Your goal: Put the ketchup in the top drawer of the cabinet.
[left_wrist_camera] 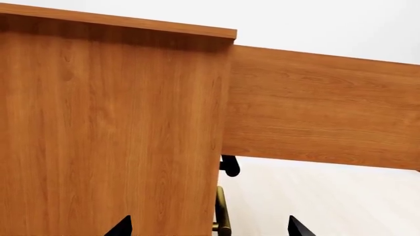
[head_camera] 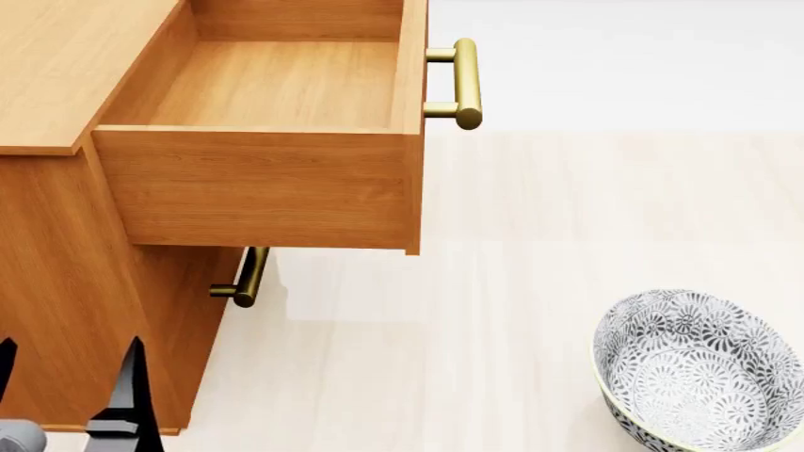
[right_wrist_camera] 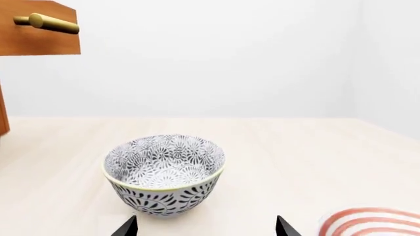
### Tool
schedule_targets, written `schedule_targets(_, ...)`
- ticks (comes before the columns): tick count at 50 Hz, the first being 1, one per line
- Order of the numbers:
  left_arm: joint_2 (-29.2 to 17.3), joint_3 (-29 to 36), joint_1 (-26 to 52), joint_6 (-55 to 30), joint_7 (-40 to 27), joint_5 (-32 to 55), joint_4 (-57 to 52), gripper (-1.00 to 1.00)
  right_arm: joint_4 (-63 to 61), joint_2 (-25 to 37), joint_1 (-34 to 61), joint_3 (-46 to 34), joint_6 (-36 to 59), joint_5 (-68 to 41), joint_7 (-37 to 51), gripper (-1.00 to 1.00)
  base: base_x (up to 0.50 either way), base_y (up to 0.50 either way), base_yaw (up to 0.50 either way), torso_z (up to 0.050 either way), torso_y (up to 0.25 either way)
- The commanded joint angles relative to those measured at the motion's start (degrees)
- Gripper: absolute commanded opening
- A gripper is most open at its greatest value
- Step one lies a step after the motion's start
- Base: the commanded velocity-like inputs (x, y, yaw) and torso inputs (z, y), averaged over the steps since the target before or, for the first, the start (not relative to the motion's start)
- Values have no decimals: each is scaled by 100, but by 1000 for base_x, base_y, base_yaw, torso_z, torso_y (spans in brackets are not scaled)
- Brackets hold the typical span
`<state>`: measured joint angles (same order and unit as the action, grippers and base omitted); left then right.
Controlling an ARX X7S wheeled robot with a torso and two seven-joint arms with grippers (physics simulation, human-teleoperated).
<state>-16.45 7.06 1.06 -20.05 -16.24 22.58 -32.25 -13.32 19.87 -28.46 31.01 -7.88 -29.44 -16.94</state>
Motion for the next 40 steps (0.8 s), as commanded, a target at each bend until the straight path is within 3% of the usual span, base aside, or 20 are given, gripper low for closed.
schedule_targets(1,-10,8,-24,54,-27,6,23,100,231,-64,82,-82,-98,102,-44,100,0,0,0,0,0)
schedule_targets(40,-84,35,-18,82,-90,120,39,100,458,-84,116,-286,-26,387,54,100,0,0,0,0,0)
